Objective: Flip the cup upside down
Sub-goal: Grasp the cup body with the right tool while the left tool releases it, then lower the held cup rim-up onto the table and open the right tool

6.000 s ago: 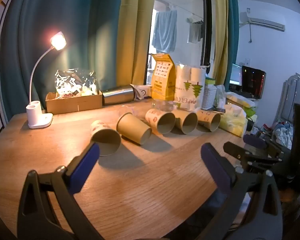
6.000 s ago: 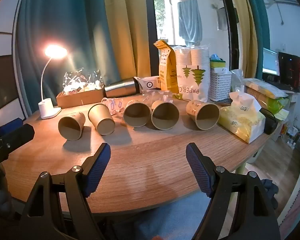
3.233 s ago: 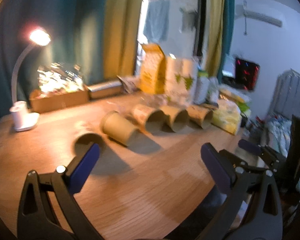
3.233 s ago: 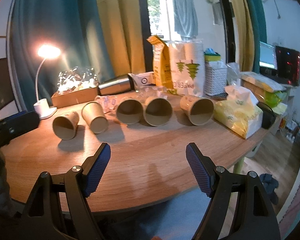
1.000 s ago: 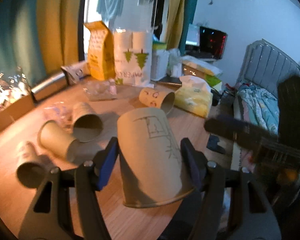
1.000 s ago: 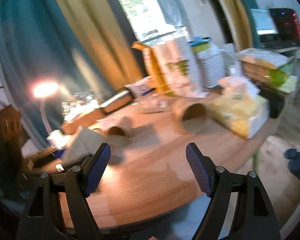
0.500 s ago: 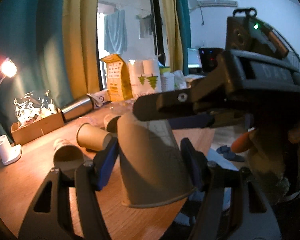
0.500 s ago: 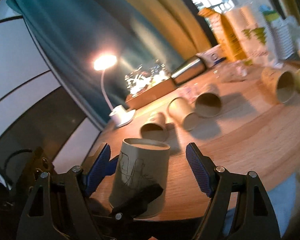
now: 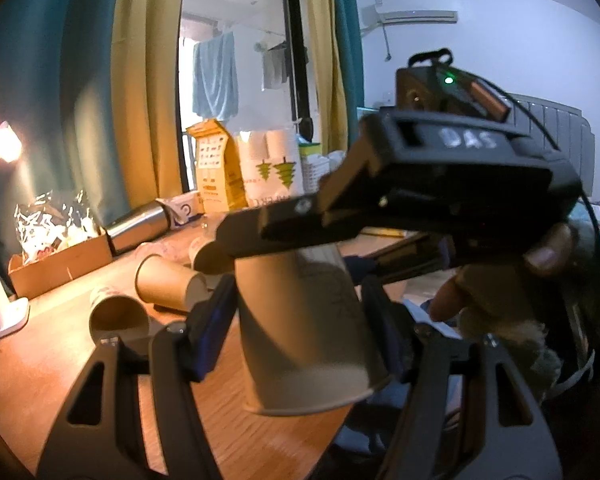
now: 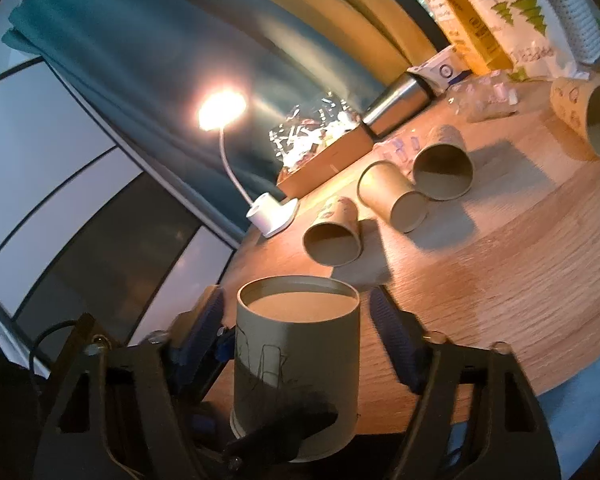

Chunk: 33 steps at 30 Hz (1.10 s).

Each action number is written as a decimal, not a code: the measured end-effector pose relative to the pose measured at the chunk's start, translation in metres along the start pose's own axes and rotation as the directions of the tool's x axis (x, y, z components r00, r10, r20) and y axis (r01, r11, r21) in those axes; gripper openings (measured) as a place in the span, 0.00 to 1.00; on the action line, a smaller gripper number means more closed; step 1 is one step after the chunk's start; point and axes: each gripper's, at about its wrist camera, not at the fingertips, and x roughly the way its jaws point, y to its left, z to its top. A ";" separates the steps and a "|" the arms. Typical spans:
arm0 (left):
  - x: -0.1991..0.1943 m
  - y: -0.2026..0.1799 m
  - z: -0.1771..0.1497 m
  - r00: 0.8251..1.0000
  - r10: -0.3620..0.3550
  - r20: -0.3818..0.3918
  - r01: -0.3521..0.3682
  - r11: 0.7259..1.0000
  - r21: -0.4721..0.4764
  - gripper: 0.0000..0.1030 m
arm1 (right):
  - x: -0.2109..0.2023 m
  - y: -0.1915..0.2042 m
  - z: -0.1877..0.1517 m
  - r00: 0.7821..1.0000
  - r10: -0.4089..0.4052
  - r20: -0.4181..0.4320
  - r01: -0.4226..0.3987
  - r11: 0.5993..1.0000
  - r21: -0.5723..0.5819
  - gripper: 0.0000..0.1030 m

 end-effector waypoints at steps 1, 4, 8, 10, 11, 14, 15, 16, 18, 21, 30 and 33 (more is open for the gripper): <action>-0.001 -0.001 0.000 1.000 0.001 0.001 -0.001 1.000 0.000 0.63 | 0.001 -0.001 0.000 1.000 0.007 -0.008 -0.007 1.000 0.004 0.58; -0.002 0.000 -0.001 1.000 0.012 -0.004 -0.012 1.000 -0.004 0.64 | 0.004 -0.002 0.000 1.000 0.022 -0.020 -0.022 1.000 0.015 0.57; -0.001 -0.002 -0.002 1.000 0.022 -0.017 -0.022 1.000 -0.006 0.69 | 0.009 0.001 0.002 0.999 0.012 -0.035 -0.012 1.000 0.001 0.57; 0.000 -0.003 -0.003 1.000 0.018 -0.021 -0.018 1.000 -0.005 0.79 | 0.011 0.001 0.003 0.999 0.002 -0.039 -0.003 1.000 -0.005 0.57; -0.001 -0.003 -0.003 1.000 0.020 -0.019 -0.021 1.000 -0.006 0.81 | 0.013 0.000 0.006 0.999 -0.005 -0.036 0.005 1.000 -0.008 0.57; 0.000 0.003 -0.006 0.999 0.032 -0.038 -0.033 0.999 -0.030 0.81 | 0.014 -0.006 0.014 0.999 -0.039 -0.006 0.039 0.999 -0.009 0.57; 0.003 0.009 -0.008 0.998 0.038 -0.059 -0.041 0.998 -0.053 0.81 | 0.013 -0.008 0.016 0.999 -0.050 0.008 0.050 0.999 -0.009 0.57; 0.003 0.012 -0.010 0.997 0.037 -0.071 -0.041 0.997 -0.068 0.81 | 0.012 -0.010 0.019 0.997 -0.066 0.027 0.067 0.998 -0.014 0.57; 0.005 0.026 -0.013 0.995 0.036 -0.098 -0.048 0.992 -0.118 0.81 | 0.011 -0.013 0.026 0.989 -0.131 0.074 0.133 0.991 -0.031 0.57; 0.003 0.046 -0.017 0.992 0.054 -0.115 -0.075 0.979 -0.187 0.81 | 0.014 -0.017 0.031 0.959 -0.249 0.138 0.260 0.963 -0.073 0.57; -0.004 0.088 -0.026 0.982 0.141 -0.124 -0.176 0.925 -0.338 0.81 | 0.052 -0.015 0.003 0.815 -0.486 0.315 0.572 0.758 -0.313 0.57; -0.003 0.092 -0.027 0.981 0.150 -0.123 -0.184 0.919 -0.348 0.81 | 0.065 -0.012 -0.010 0.792 -0.505 0.343 0.607 0.712 -0.353 0.57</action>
